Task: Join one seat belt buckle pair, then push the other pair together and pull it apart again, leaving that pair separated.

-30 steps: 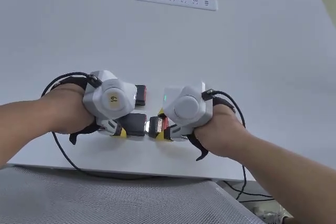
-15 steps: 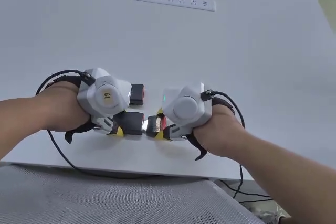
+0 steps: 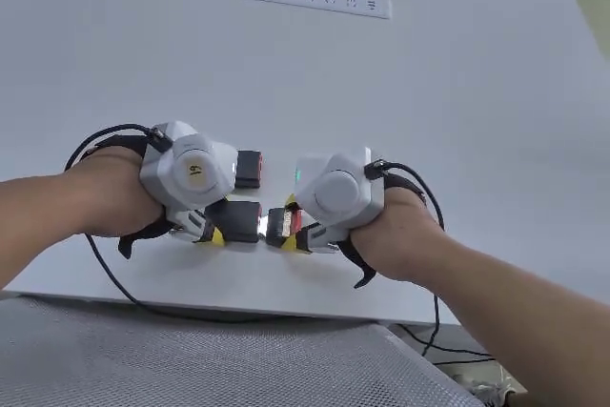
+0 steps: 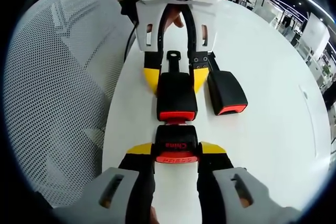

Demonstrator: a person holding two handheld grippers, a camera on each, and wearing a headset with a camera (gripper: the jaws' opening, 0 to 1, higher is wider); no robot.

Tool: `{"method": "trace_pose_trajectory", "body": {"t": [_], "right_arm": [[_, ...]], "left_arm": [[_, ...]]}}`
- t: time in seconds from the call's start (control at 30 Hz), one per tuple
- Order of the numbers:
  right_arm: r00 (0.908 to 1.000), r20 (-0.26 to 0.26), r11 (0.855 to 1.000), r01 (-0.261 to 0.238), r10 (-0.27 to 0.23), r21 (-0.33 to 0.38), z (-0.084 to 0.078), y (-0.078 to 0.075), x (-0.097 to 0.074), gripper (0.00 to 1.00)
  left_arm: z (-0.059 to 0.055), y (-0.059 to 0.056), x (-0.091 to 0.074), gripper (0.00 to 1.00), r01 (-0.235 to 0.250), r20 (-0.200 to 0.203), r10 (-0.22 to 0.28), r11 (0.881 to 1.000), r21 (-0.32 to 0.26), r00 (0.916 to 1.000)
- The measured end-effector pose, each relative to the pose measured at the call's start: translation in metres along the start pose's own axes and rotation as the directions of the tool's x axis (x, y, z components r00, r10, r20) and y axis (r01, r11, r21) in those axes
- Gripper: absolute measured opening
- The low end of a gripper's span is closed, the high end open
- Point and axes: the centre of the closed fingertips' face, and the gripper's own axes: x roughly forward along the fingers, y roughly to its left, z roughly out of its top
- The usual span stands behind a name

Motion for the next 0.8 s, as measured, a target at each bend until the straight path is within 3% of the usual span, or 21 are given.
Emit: {"method": "trace_pose_trajectory", "body": {"t": [0.8], "right_arm": [[0.9999, 0.007, 1.0, 0.011, -0.011, 0.014, 0.0012, 0.0029, 0.0001, 0.3]], "left_arm": [[-0.0021, 0.0013, 0.0004, 0.33, -0.026, -0.018, 0.025, 0.999, -0.022, 0.9995]]}}
